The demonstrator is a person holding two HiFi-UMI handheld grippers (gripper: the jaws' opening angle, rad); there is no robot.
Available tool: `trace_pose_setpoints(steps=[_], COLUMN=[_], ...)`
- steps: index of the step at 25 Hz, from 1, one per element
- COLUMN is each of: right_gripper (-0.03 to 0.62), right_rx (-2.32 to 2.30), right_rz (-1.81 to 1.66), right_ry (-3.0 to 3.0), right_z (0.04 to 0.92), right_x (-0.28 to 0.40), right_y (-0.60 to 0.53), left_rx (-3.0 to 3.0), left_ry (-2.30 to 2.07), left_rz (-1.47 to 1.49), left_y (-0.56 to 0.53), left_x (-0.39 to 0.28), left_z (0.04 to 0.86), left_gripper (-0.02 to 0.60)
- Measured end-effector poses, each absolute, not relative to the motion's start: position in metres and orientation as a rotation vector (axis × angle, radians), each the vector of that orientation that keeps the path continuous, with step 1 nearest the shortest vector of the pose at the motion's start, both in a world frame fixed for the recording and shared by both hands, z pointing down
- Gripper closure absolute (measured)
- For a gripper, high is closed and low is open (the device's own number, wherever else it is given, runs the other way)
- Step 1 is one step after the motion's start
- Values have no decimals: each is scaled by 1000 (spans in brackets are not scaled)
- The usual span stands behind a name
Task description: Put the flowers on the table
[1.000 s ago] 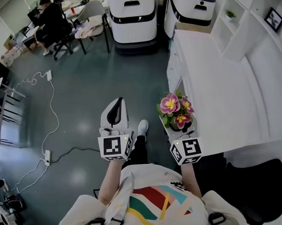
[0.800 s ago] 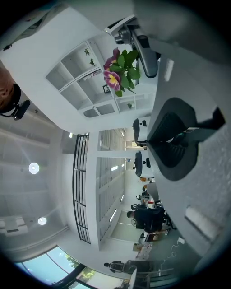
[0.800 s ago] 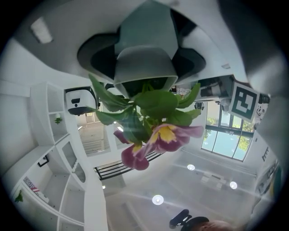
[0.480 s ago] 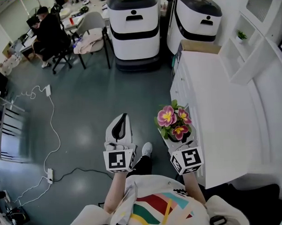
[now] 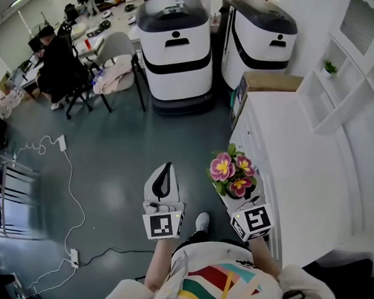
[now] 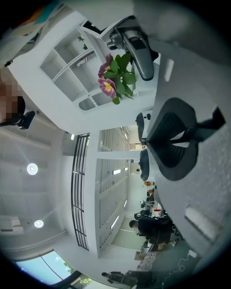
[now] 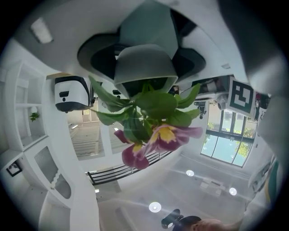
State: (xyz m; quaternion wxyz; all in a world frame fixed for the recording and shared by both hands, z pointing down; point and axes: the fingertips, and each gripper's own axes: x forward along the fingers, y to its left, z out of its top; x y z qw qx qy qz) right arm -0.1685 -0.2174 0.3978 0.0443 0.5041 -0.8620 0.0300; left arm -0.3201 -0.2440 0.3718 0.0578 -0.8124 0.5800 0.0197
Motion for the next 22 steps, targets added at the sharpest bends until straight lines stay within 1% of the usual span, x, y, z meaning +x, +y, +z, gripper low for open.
trace_pose_setpoints(steps=[7, 13, 16, 22], right_gripper=[252, 253, 253, 253], right_rx=[1548, 1672, 1745, 2047], right_rz=[142, 110, 115, 124], right_ry=[-2639, -2645, -2621, -2379], right_z=[397, 381, 376, 380], right_x=[-173, -134, -100, -5], right_y=[-240, -257, -255, -229], left_rx=[-2460, -2451, -2501, -2714], left_ry=[1765, 1734, 1648, 1248], left_rz=[77, 63, 49, 71], left_y=[-275, -298, -304, -301], left_x=[-330, -304, -264, -134], left_z=[372, 375, 372, 362], left_gripper=[577, 577, 577, 577])
